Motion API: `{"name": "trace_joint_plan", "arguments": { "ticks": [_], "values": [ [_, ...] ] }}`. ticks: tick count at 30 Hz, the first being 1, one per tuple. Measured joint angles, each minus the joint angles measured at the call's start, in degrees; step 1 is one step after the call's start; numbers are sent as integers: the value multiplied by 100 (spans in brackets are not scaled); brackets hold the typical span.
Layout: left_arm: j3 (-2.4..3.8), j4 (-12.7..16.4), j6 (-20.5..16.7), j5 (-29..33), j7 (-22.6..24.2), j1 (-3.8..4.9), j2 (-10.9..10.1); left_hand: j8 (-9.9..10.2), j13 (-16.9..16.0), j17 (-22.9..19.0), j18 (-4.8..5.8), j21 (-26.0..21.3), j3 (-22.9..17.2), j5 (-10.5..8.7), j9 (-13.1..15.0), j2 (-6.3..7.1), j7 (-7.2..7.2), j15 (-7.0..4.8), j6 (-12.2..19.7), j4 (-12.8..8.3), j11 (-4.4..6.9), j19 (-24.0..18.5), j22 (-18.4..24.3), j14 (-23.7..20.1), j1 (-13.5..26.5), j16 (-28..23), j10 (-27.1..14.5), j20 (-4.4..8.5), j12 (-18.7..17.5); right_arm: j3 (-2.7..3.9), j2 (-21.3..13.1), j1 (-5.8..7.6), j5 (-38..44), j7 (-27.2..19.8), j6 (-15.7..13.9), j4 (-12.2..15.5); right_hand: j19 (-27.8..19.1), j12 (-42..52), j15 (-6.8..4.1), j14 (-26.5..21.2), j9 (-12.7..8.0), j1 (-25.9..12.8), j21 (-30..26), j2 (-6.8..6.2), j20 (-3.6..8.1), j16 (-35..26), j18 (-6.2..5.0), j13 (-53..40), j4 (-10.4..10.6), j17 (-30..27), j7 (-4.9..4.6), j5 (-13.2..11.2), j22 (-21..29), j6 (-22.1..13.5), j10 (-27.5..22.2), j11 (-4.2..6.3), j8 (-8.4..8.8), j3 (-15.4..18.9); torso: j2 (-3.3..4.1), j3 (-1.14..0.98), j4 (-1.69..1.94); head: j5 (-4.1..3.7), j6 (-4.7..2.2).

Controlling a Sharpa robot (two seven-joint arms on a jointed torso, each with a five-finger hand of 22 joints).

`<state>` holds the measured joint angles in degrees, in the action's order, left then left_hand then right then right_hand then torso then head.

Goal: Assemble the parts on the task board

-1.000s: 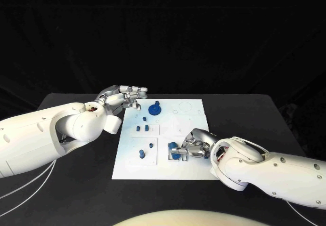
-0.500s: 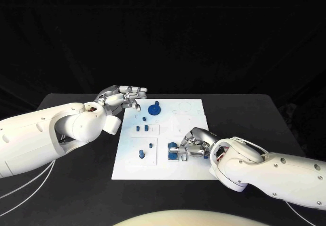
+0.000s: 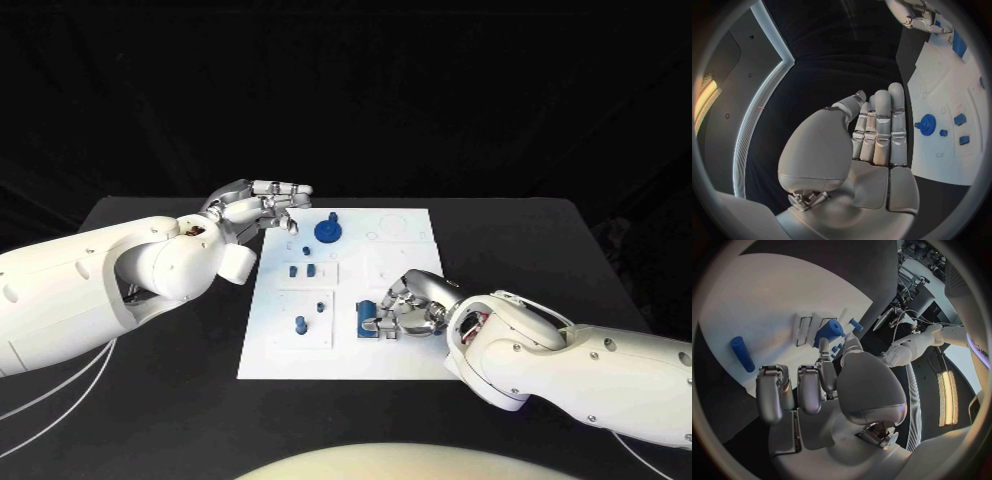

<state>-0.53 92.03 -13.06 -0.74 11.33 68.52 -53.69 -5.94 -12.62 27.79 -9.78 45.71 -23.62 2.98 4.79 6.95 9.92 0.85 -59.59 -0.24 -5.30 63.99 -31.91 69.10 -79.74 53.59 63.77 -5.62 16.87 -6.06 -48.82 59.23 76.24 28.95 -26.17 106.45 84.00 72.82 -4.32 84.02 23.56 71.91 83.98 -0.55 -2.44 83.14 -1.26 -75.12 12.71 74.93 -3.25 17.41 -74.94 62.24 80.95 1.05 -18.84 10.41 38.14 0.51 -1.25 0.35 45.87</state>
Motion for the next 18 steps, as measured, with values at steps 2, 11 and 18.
{"name": "trace_joint_plan", "arguments": {
  "ticks": [2,11,18],
  "values": [
    [0,2,0,-1,-1,0,0,0,0,0,0,0,0,0,0,0,0,0,0,0,0,0,0,0,0,0,0,0,0,0,3,0,27,0,20,-1,-5,10,0,0,3,47,38,-1,26,8,1,-12,-16,0,20,0,0,20,14,8,-22,-16,-1,1,-1,7,9],
    [0,18,0,-7,-3,0,-2,0,0,-4,0,0,0,0,0,0,0,0,0,0,0,0,0,0,0,0,0,0,0,-1,48,3,168,57,100,-68,1,97,1,0,31,157,66,98,42,29,0,-20,-48,-1,38,0,1,38,47,13,-43,-48,-4,4,-1,16,55],
    [-1,21,0,-9,-4,0,-3,0,-1,-4,0,0,0,0,1,0,0,0,0,0,0,0,-1,0,0,0,0,0,0,-2,50,7,295,135,114,-116,1,205,-41,1,49,209,89,151,42,29,0,-21,-49,-1,76,36,1,76,67,-8,-91,-46,-10,5,-6,22,69]
  ]
}}
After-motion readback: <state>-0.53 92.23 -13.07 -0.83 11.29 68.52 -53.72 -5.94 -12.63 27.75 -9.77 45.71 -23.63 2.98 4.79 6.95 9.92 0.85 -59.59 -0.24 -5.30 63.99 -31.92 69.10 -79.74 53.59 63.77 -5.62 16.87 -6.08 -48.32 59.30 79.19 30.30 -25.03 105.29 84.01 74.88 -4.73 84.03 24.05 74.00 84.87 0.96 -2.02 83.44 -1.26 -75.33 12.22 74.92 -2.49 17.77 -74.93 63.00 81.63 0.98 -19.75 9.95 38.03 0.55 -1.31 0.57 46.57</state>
